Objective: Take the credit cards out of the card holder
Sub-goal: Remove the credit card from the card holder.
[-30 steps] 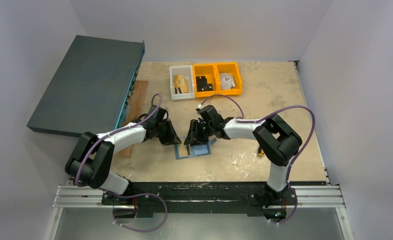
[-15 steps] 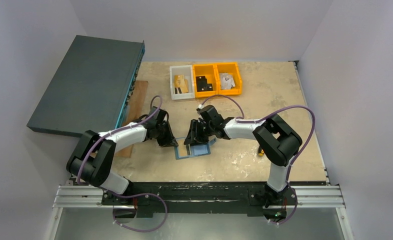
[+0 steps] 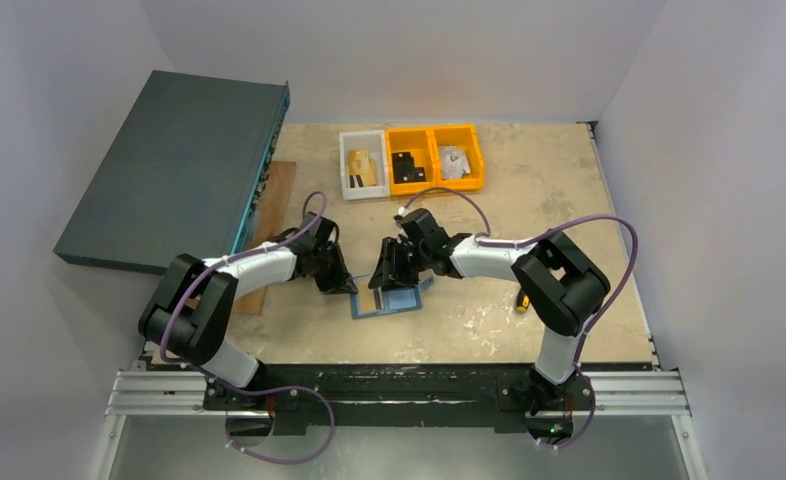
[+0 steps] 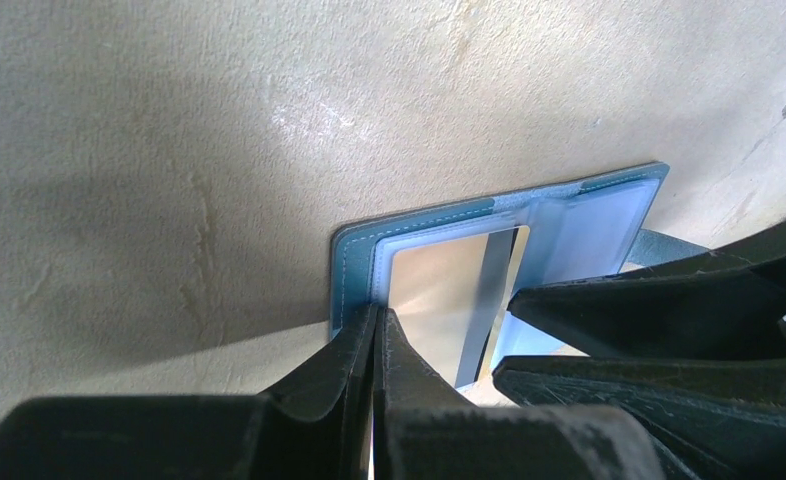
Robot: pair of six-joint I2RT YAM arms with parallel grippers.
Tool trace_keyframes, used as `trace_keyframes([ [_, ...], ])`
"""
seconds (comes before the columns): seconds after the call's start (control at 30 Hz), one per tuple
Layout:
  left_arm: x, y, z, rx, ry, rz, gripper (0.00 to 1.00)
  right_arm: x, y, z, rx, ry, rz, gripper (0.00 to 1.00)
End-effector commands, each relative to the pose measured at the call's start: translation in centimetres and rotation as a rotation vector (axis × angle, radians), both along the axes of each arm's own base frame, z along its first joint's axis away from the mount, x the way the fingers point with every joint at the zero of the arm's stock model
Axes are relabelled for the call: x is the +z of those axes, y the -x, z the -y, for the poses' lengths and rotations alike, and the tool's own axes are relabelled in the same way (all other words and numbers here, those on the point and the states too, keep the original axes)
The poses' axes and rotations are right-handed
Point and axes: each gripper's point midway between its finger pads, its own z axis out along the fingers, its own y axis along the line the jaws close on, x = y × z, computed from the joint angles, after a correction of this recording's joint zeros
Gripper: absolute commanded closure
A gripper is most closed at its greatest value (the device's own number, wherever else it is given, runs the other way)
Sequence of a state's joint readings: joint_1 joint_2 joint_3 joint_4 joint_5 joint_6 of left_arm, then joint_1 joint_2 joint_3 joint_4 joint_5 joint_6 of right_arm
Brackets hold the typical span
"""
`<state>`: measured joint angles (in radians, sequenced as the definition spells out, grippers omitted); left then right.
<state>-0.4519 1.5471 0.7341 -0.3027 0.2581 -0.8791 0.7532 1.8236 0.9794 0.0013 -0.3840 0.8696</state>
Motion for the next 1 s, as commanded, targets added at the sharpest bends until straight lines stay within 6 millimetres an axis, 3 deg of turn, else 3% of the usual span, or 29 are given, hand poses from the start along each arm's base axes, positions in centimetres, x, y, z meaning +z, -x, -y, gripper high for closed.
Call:
trace_keyframes([
  [0.0, -1.4, 0.6, -1.3, 0.018, -0.077, -0.046, 1.0, 1.7, -0.9, 0.2, -0.001, -0.01, 0.05, 0.59],
  [0.47, -1.9, 0.8, -1.1, 0.014, -0.078, -0.074, 1.0, -0.1, -0.4, 0.5, 0.002, -0.024, 0.005, 0.61],
  [0.97, -2.0, 0.7, 0.3, -0.004, -0.045, -0.084, 1.0, 0.0, 0.5, -0.5, 0.025, -0.116, -0.036, 0.7],
])
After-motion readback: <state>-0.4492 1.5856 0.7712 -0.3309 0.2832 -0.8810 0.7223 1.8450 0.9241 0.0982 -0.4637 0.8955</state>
